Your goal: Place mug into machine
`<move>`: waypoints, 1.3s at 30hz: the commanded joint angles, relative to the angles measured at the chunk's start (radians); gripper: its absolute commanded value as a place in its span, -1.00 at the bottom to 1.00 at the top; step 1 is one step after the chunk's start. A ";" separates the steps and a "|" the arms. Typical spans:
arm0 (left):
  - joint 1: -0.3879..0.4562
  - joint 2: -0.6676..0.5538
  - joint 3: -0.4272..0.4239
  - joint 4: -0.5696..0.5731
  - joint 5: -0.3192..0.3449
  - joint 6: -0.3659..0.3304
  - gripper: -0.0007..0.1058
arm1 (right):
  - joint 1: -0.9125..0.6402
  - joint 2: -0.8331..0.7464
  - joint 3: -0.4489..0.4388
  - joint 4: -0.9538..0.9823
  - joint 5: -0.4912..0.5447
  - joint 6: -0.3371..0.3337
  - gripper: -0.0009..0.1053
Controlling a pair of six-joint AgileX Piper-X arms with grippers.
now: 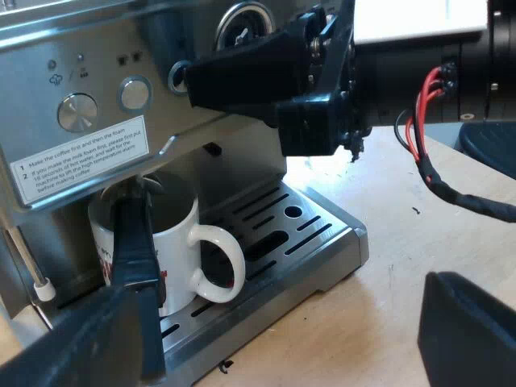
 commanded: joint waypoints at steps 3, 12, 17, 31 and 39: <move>-0.005 -0.004 -0.006 -0.003 0.012 -0.007 0.36 | -0.005 0.019 -0.013 -0.008 -0.013 -0.001 -0.98; -0.005 -0.004 -0.006 -0.003 0.012 -0.005 0.36 | -0.010 0.051 -0.019 -0.018 0.021 0.006 -0.98; -0.005 -0.004 -0.003 -0.003 0.012 -0.005 0.36 | -0.010 0.067 -0.019 -0.022 0.064 0.006 -0.98; -0.005 -0.004 -0.003 -0.003 0.012 -0.005 0.36 | 0.003 0.058 -0.019 0.012 0.022 0.009 -0.98; -0.005 -0.004 -0.003 -0.003 0.012 -0.005 0.36 | 0.037 0.014 -0.019 0.060 0.041 -0.005 -0.98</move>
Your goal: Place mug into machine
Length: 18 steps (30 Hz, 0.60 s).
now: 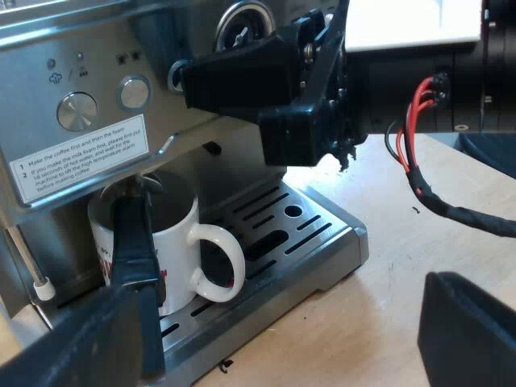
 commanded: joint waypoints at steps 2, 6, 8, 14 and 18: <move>-0.005 -0.004 -0.003 -0.003 0.012 -0.005 0.36 | 0.008 -0.003 -0.006 0.065 -0.028 -0.015 -0.98; -0.005 -0.004 -0.003 -0.003 0.012 -0.005 0.36 | 0.010 -0.003 -0.006 0.084 -0.028 -0.013 -0.98; -0.005 -0.004 -0.003 -0.003 0.012 -0.005 0.36 | 0.011 -0.003 -0.006 0.084 -0.028 -0.013 -0.98; -0.005 -0.004 -0.003 -0.003 0.012 -0.005 0.36 | 0.011 -0.008 -0.006 0.065 -0.028 -0.013 -0.98; -0.005 -0.004 -0.003 -0.003 0.012 -0.005 0.36 | 0.011 -0.026 -0.006 0.065 -0.028 -0.015 -0.98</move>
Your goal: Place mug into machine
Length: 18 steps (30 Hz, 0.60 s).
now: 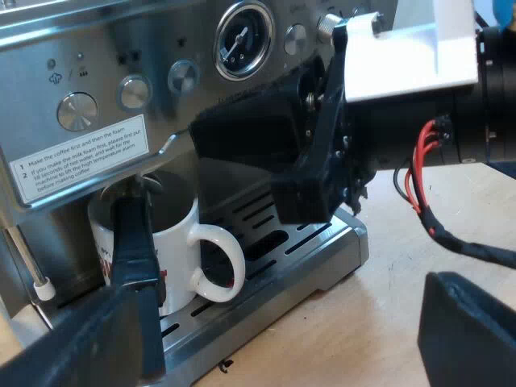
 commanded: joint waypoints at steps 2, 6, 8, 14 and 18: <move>-0.005 -0.004 -0.003 -0.003 0.012 -0.005 0.36 | 0.001 -0.033 -0.005 -0.024 -0.008 -0.013 -0.98; -0.005 -0.004 -0.003 -0.003 0.012 -0.005 0.36 | 0.001 -0.034 -0.005 -0.050 -0.018 -0.013 -0.98; -0.005 -0.004 -0.003 -0.003 0.012 -0.005 0.36 | 0.001 -0.034 -0.005 -0.060 -0.018 -0.013 -0.98; -0.005 -0.004 -0.003 -0.003 0.012 -0.005 0.36 | -0.004 -0.026 -0.005 -0.080 -0.007 -0.013 -0.98; -0.005 -0.004 -0.003 -0.003 0.012 -0.005 0.36 | -0.004 -0.010 -0.005 -0.080 0.024 -0.013 -0.98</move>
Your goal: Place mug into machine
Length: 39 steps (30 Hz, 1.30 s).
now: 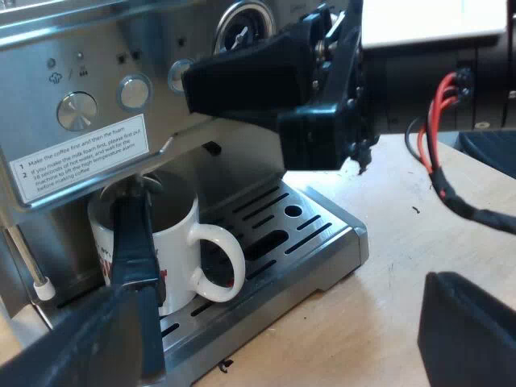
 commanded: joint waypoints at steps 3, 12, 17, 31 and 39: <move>-0.005 -0.004 -0.003 -0.003 0.012 -0.005 0.36 | -0.004 0.014 -0.005 -0.015 0.045 -0.021 -0.98; -0.005 -0.004 -0.003 -0.003 0.012 -0.005 0.36 | -0.014 0.013 -0.005 -0.051 0.092 -0.051 -0.98; -0.005 -0.004 -0.003 -0.003 0.012 -0.005 0.36 | -0.030 0.013 -0.005 -0.053 0.018 -0.046 -0.98; -0.005 -0.004 -0.003 -0.003 0.012 -0.005 0.36 | -0.040 0.049 -0.005 -0.105 0.036 -0.019 -0.98; -0.005 -0.004 -0.003 -0.003 0.012 -0.005 0.36 | -0.029 0.040 -0.005 -0.077 0.036 -0.019 -0.98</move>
